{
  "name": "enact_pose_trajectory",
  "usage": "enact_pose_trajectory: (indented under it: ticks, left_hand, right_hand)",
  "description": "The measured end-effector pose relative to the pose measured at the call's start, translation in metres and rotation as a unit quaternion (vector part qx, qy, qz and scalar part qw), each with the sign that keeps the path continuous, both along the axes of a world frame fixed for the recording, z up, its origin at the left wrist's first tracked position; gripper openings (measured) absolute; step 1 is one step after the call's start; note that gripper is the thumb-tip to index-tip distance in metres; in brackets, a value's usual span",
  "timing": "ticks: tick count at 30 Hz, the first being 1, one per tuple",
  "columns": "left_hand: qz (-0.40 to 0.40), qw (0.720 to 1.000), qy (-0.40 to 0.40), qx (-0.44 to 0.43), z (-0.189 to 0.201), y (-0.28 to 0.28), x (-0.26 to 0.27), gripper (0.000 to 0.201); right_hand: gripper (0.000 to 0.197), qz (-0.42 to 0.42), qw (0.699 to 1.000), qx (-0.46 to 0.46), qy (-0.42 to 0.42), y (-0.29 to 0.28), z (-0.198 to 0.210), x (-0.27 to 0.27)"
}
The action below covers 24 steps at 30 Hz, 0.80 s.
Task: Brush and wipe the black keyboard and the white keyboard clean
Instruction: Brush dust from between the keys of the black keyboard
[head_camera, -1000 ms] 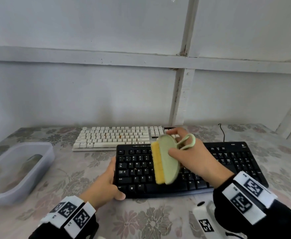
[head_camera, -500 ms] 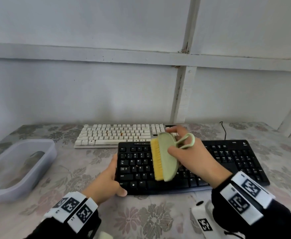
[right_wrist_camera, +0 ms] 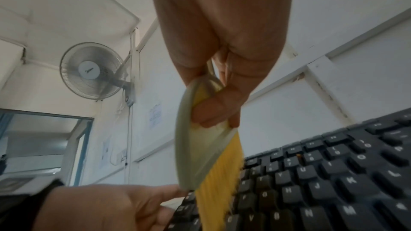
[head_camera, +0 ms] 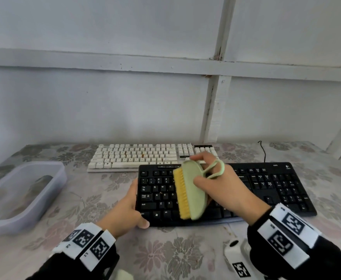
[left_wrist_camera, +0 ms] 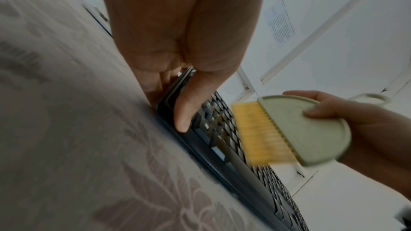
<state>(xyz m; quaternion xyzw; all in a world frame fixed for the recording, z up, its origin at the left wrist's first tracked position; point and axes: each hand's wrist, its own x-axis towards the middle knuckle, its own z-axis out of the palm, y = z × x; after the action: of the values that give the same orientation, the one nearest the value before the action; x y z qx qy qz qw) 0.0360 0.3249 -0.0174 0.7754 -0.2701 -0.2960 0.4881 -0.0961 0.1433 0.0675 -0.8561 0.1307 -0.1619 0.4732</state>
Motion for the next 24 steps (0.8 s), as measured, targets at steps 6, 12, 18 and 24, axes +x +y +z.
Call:
enact_pose_trajectory:
  ticks: [6, 12, 18, 24]
  left_hand:
    - [-0.002, 1.0, 0.0, 0.008, -0.004, -0.002, 0.001, 0.113]
    - [-0.012, 1.0, -0.012, 0.007, -0.003, -0.001, 0.001, 0.112]
    - [-0.028, 0.999, -0.01, -0.023, -0.002, 0.0, 0.001, 0.111]
    - [-0.031, 0.999, -0.011, -0.023, -0.004, 0.0, 0.002, 0.112]
  right_hand:
    - [0.038, -0.022, 1.0, 0.002, -0.022, 0.002, -0.006, 0.012]
    - [0.033, 0.025, 0.998, -0.002, 0.062, 0.006, -0.011, -0.01]
    - [0.036, -0.022, 0.999, 0.0, -0.049, -0.001, 0.009, 0.013]
    - [0.035, -0.012, 1.0, -0.019, -0.018, 0.001, -0.007, 0.019]
